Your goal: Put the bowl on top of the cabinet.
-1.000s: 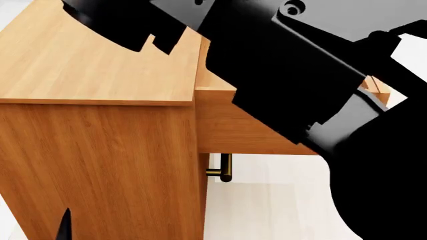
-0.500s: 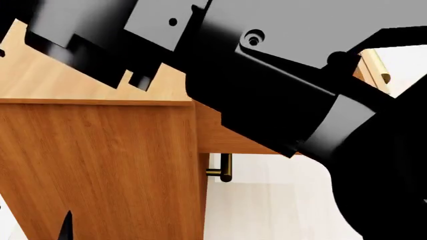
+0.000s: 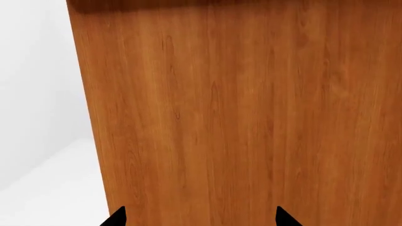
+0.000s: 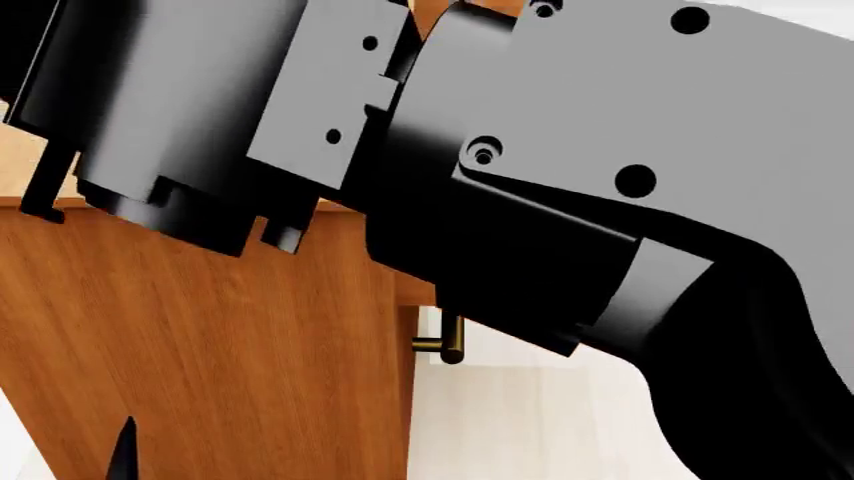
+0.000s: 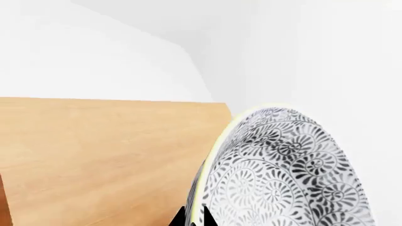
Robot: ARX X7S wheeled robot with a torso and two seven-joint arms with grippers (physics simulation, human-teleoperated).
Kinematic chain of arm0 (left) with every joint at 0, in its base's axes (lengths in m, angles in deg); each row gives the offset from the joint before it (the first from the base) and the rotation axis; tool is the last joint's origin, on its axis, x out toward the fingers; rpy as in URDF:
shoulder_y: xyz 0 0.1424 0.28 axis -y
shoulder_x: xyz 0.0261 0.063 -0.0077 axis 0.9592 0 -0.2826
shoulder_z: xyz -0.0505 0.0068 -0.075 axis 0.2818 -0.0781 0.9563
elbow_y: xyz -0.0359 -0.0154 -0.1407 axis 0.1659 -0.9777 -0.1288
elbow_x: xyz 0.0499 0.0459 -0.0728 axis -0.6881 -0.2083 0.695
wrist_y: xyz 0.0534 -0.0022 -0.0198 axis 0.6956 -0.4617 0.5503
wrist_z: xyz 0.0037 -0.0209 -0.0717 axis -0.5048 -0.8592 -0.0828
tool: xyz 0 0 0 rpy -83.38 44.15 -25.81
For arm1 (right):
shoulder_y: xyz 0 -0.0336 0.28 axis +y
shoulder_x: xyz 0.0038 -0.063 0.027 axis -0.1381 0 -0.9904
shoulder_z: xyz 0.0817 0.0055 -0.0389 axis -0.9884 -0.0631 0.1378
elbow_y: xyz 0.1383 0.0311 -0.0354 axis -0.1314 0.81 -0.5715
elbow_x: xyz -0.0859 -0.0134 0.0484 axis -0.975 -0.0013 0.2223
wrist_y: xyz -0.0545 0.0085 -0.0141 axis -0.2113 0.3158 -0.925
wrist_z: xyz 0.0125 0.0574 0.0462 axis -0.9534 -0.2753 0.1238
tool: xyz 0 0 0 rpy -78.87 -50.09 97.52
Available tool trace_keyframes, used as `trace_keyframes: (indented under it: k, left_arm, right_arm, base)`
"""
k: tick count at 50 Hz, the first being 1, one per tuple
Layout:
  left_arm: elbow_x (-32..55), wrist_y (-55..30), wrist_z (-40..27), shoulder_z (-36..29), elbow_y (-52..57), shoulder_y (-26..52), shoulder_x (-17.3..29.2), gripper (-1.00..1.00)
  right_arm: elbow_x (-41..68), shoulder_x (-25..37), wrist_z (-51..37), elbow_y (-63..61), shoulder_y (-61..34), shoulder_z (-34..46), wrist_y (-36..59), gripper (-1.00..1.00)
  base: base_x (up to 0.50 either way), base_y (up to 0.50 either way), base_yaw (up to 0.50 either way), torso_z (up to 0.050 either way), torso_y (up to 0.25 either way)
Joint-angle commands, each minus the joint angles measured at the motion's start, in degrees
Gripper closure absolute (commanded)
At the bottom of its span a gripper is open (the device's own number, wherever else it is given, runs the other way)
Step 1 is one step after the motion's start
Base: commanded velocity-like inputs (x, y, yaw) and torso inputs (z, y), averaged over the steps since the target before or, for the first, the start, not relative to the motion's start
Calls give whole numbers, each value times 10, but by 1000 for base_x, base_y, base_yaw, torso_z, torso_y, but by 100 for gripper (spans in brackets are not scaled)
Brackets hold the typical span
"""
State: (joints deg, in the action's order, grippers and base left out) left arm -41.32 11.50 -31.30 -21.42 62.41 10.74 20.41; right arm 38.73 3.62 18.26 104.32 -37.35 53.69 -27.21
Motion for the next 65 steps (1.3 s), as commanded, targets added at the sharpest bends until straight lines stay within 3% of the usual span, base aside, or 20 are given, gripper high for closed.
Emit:
trace_keyframes:
  k: [1, 37, 38, 65]
  left_arm:
    - [5, 3, -1, 4, 5, -4, 3, -100]
    - [-1, 15, -12, 10, 30, -18, 13, -100]
    - [0, 16, -12, 10, 30, -18, 13, -100]
    - [-1, 15, -15, 4, 26, -16, 15, -100]
  right_arm:
    - [-45, 0, 4, -23, 11, -3, 31, 100]
    - [-59, 0, 10, -39, 14, -4, 37, 100]
    - [-57, 0, 11, -39, 12, -4, 36, -100]
    - [-19, 0, -1, -45, -32, -4, 29, -100]
  base:
    - [0, 0, 0, 0, 0]
    - [0, 0, 0, 0, 1]
    - [0, 0, 0, 0, 0]
    - [0, 0, 0, 0, 0]
